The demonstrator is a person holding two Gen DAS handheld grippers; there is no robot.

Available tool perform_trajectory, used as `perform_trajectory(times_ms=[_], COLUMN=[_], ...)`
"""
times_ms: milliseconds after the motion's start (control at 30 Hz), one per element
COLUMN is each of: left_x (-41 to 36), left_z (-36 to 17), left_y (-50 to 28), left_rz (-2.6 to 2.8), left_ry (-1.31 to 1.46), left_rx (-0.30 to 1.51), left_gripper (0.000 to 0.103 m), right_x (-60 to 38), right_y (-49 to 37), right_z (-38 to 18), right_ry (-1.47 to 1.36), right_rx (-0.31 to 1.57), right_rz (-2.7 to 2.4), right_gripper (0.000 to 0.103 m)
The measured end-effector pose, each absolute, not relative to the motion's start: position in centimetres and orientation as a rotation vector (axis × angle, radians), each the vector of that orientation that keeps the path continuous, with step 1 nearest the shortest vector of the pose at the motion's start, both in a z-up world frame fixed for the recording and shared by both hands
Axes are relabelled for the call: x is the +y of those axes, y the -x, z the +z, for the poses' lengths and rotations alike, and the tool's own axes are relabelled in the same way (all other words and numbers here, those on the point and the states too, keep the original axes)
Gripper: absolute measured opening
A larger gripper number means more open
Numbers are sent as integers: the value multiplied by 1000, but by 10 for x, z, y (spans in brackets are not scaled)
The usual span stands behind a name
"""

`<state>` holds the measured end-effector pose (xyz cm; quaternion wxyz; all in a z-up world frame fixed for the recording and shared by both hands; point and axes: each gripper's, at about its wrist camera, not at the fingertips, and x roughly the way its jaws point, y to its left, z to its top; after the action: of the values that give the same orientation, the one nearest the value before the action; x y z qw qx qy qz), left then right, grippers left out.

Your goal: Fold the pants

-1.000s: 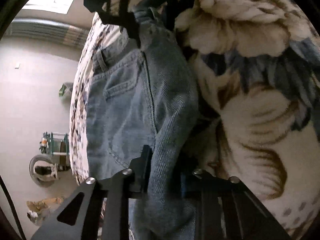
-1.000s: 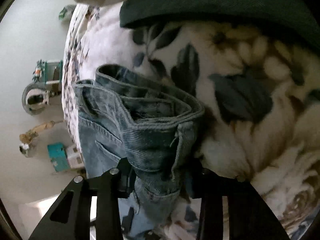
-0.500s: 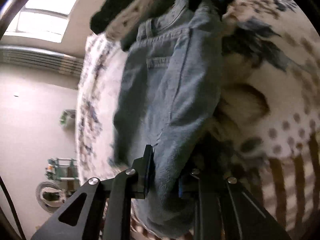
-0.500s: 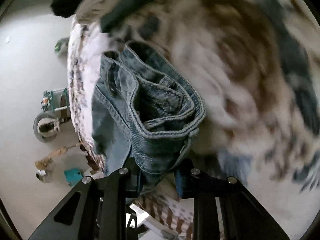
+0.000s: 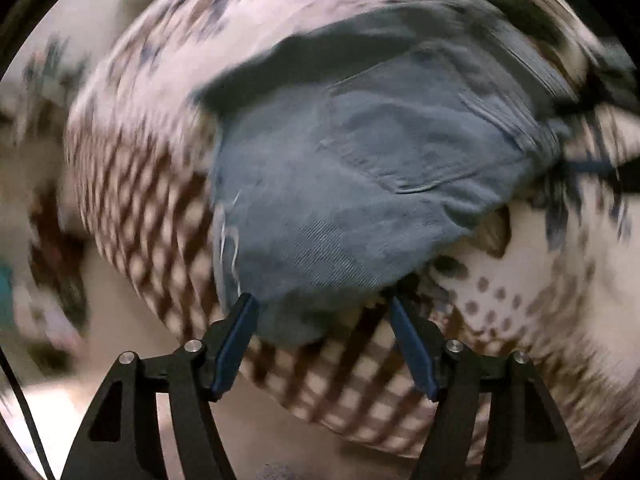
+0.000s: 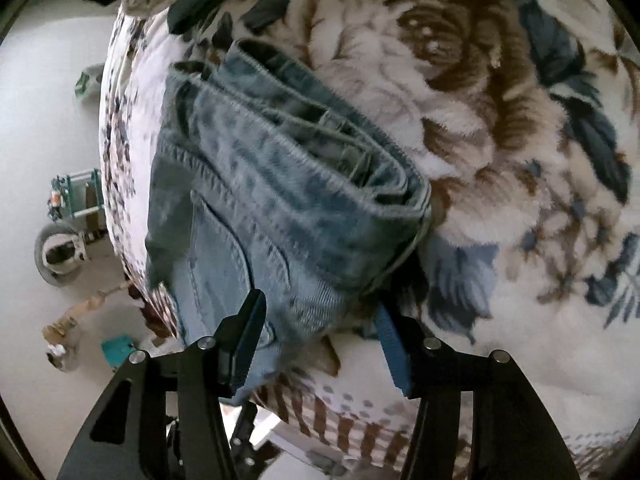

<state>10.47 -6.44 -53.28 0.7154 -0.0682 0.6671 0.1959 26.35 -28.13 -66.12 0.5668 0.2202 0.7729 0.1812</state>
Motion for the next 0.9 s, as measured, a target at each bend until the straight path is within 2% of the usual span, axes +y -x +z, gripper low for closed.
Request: perform_trajectory(times_ms=[100, 133, 167, 200, 233, 267, 433, 633, 700, 733, 800, 833, 867, 900], left_x=[-44, -35, -28, -19, -10, -3, 20, 26, 27, 28, 33, 34, 35, 37], left_z=[-533, -533, -533, -534, -538, -541, -579, -623, -633, -637, -637, -633, -628, -622], left_y=[-98, -95, -92, -88, -83, -79, -50, -38, -38, -39, -40, -41, -43, -46], left_rz=[505, 531, 538, 540, 536, 530, 495, 609, 630, 632, 643, 639, 626, 603], left_ry=[369, 461, 536, 635, 756, 861, 1381, 1647, 1688, 1698, 1683, 1653, 1616, 1569], left_rx=[1478, 1465, 1446, 1416, 1376, 1334, 1114, 988, 972, 964, 950, 946, 955, 961], left_gripper=[67, 67, 72, 80, 98, 101, 101, 100, 100, 100, 86, 66, 52, 46], right_x=[-272, -272, -272, -274, -272, -271, -286, -300, -300, -299, -295, -294, -294, -295], right_y=[-260, -258, -260, -260, -260, -259, -266, -267, -270, -271, -273, -273, -272, -270], right_z=[-651, -646, -641, -637, -635, -633, -656, -700, -707, -709, -709, -705, -701, -695], right_ry=[-478, -461, -446, -425, -405, -378, -421, -762, -833, -847, -858, -841, -831, -836], right_rx=[1812, 1803, 1795, 1786, 1777, 1769, 1807, 1780, 1734, 1716, 1692, 1674, 1664, 1653], right_rz=[428, 432, 437, 442, 446, 447, 452, 435, 435, 441, 454, 459, 464, 466], right_gripper=[60, 66, 74, 76, 76, 77, 80, 80, 73, 51, 39, 33, 31, 30])
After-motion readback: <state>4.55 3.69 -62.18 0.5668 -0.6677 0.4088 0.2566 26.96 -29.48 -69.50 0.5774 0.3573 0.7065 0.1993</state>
